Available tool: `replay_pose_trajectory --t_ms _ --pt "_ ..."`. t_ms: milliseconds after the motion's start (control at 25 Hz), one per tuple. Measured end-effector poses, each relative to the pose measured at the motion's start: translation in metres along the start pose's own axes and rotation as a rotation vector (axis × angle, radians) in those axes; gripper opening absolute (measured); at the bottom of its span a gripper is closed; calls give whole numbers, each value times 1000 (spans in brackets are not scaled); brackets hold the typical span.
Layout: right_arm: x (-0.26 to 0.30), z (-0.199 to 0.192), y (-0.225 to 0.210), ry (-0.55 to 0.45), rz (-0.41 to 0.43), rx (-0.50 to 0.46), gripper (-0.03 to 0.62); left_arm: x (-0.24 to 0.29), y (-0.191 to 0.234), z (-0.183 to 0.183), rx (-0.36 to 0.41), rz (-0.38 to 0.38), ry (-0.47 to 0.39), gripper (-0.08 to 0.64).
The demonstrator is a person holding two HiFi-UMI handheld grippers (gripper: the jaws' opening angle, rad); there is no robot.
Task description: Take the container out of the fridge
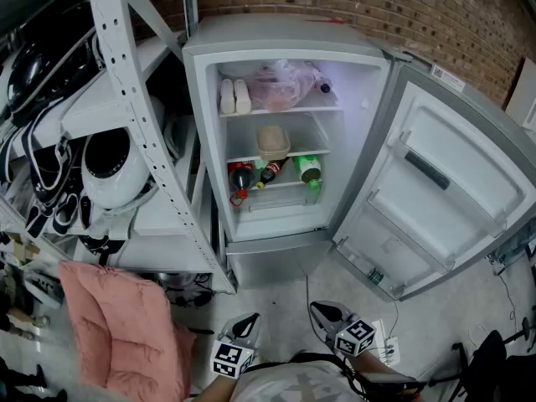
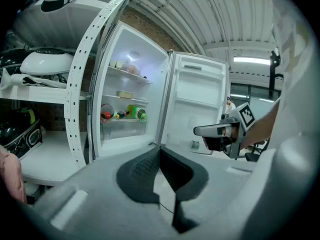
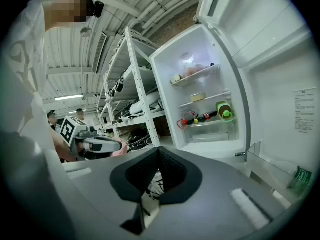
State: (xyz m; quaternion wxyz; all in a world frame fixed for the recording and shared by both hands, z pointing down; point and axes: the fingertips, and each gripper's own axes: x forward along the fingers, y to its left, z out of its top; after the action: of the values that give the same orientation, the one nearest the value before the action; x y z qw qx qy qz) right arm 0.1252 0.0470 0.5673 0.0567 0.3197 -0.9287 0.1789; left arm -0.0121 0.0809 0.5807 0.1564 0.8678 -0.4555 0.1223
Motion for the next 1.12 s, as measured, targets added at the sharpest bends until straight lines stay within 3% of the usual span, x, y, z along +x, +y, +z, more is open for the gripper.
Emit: replay_pose_trajectory --t_ms 560,1120 --pt "-14 10 -18 -14 1 -51 3 15 -16 16 33 8 -11 3" --pt "24 20 -2 -23 9 -62 3 -19 23 12 22 75 -15 3"
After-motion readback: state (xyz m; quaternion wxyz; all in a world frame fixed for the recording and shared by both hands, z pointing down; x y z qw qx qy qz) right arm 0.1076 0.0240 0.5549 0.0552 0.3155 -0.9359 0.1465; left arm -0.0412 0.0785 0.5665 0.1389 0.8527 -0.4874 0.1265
